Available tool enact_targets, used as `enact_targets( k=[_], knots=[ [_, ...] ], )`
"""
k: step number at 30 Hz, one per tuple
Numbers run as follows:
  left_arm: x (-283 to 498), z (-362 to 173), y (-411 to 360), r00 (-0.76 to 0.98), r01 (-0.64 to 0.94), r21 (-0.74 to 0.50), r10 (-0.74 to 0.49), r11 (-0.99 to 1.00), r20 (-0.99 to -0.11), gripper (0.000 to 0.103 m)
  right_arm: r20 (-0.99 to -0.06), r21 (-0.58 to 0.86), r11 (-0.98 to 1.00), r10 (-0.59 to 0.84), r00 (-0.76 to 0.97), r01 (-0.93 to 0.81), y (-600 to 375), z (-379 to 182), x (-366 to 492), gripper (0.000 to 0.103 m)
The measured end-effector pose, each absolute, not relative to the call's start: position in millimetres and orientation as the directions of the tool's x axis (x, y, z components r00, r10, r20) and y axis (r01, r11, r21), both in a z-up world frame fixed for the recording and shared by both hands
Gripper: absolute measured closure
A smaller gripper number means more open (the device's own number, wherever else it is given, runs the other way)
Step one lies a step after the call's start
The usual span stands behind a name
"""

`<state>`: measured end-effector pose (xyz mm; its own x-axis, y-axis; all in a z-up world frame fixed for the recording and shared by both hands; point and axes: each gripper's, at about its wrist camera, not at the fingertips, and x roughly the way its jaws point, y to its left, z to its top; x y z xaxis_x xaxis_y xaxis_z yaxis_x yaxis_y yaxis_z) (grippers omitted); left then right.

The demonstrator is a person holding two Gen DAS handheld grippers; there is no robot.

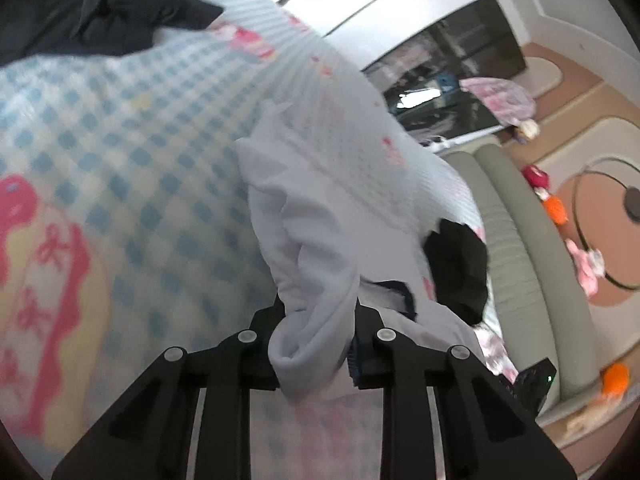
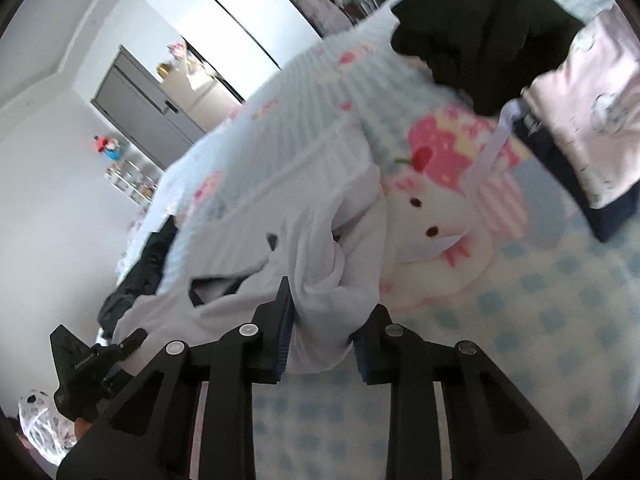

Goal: Fold clothes

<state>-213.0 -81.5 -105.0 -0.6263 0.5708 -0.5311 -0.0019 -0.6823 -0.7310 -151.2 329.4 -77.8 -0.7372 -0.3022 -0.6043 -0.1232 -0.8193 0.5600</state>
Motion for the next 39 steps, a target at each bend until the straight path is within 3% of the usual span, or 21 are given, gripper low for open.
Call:
enact_targets(
  k=[6, 12, 16, 21, 27, 31, 33, 35, 39],
  knots=[
    [-145.2, -107.7, -99.5, -0.590, -0.002, -0.757, 0.612, -0.653, -0.527, 0.079, -0.614, 0.597, -0.794, -0.355, -0.705, -0.120, 322.4, -74.3, -92.4, 0.078],
    [-93.5, -143.0, -111.3, -0.545, 0.057, -0.774, 0.630, -0.630, -0.553, 0.078, -0.653, 0.588, -0.795, -0.359, -0.667, -0.148, 314.5, -92.6, -20.7, 0.077],
    [-78.2, -172.0, -121.9, -0.498, 0.140, -0.759, 0.617, -0.636, -0.609, 0.056, -0.713, 0.539, -0.823, -0.331, -0.618, -0.181, 313.7, -117.7, -9.8, 0.072],
    [-72.8, -168.9, -138.8, -0.488, 0.155, -0.771, 0.630, -0.618, -0.604, 0.050, -0.694, 0.588, -0.781, -0.356, -0.626, -0.208, 329.3, -128.9, -10.3, 0.062],
    [-55.7, -142.6, -152.4, -0.530, 0.156, -0.658, 0.500, -0.737, -0.685, 0.048, -0.696, 0.552, -0.797, -0.281, -0.661, -0.243, 340.2, -115.9, 1.0, 0.058],
    [-50.1, -117.4, -146.0, -0.598, 0.128, -0.504, 0.339, -0.854, -0.727, 0.048, -0.694, 0.493, -0.821, -0.171, -0.699, -0.288, 349.6, -96.8, 9.8, 0.058],
    [-45.3, -98.9, -136.0, -0.663, 0.084, -0.432, 0.273, -0.898, -0.697, 0.042, -0.685, 0.453, -0.853, -0.146, -0.713, -0.261, 340.8, -84.8, 10.2, 0.057],
    [-41.5, -80.2, -123.2, -0.724, 0.038, -0.361, 0.224, -0.932, -0.653, 0.028, -0.675, 0.411, -0.881, -0.122, -0.728, -0.233, 331.8, -72.7, 10.5, 0.057],
    [-46.7, -53.7, -85.7, -0.761, -0.081, -0.230, 0.210, -0.970, -0.614, 0.026, -0.670, 0.314, -0.940, -0.121, -0.732, -0.132, 297.6, -60.3, 2.8, 0.057]
  ],
)
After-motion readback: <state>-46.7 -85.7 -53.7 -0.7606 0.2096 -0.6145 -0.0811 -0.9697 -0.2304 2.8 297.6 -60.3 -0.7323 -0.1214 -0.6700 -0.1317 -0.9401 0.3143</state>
